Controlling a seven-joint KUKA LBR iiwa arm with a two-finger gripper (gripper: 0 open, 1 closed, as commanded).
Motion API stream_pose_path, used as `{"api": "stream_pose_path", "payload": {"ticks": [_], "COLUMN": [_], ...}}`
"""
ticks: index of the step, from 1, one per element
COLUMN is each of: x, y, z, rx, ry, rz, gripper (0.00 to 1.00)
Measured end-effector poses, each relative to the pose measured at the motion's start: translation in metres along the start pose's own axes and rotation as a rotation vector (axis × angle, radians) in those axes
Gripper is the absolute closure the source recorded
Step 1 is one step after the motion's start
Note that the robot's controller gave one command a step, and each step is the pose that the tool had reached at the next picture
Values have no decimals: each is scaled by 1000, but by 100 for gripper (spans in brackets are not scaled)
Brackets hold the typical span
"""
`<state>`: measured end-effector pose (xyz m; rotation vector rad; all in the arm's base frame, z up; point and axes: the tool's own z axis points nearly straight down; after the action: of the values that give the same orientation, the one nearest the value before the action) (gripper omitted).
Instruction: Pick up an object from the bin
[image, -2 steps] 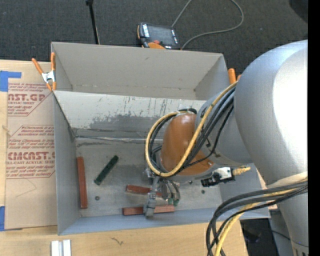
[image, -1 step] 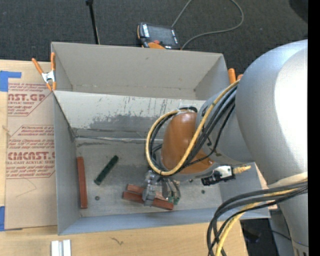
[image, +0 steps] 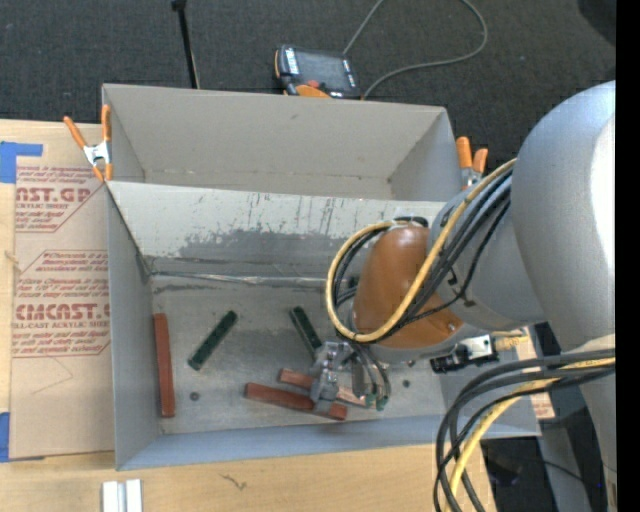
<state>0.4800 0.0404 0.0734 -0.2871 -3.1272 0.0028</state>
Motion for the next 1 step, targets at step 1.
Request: {"api": "stream_pose_path", "payload": {"ticks": [1], "x": [0], "y": [-4], "z": [-18], "rx": [-2], "ry": [-2], "rz": [-484], "gripper": [100]}}
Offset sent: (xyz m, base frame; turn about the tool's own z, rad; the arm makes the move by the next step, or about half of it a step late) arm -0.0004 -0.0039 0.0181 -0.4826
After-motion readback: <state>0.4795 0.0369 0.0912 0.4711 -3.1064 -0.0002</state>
